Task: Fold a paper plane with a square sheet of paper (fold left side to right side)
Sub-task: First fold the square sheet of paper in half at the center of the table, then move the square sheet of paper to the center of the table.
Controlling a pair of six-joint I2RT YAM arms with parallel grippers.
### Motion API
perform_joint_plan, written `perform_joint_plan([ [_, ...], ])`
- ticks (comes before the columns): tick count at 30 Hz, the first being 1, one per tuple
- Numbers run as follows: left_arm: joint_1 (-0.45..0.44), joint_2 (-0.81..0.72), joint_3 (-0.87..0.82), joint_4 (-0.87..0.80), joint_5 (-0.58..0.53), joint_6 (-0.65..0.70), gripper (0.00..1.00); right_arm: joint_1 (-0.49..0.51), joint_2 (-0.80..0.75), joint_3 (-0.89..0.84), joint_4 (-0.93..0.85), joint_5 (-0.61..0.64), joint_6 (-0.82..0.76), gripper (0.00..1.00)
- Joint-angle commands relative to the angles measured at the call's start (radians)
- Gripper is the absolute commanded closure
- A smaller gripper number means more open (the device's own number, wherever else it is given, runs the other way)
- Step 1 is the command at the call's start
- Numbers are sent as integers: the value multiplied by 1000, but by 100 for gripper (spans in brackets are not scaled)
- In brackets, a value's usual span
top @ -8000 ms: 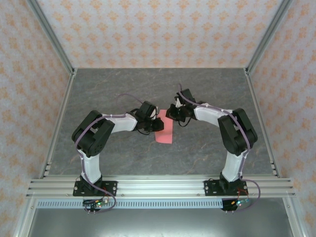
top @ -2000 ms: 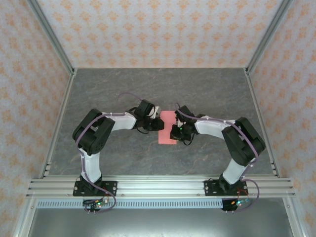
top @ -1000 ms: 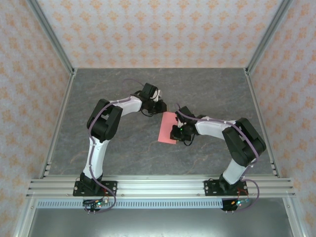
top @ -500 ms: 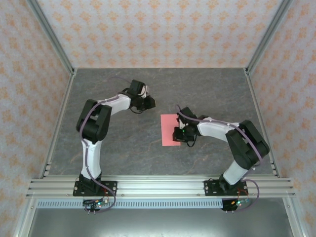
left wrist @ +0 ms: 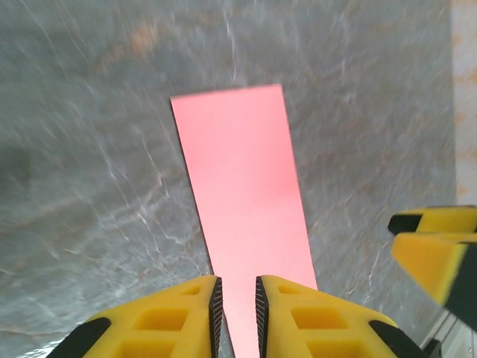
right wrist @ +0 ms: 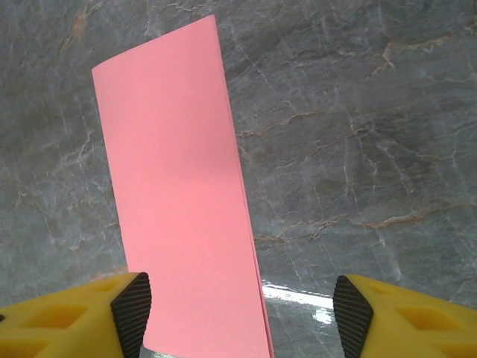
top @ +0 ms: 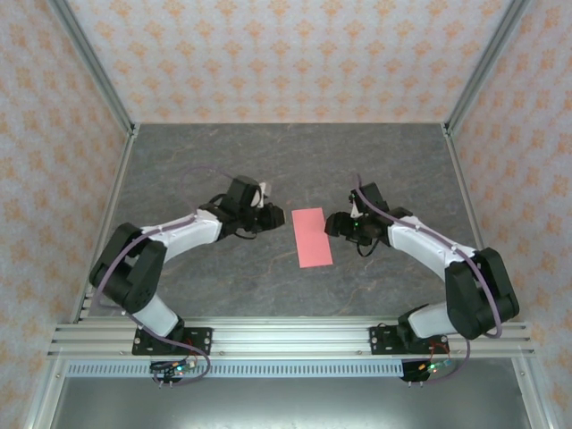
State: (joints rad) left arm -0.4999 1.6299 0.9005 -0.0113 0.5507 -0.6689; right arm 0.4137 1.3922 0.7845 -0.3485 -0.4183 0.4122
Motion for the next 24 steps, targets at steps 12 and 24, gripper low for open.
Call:
perform_joint_plan([
  [12, -64, 215, 149, 82, -35, -73, 78, 6, 104, -38, -23, -190, 81, 35],
  [24, -66, 120, 54, 74, -92, -61, 77, 69, 126, -47, -73, -162, 109, 38],
])
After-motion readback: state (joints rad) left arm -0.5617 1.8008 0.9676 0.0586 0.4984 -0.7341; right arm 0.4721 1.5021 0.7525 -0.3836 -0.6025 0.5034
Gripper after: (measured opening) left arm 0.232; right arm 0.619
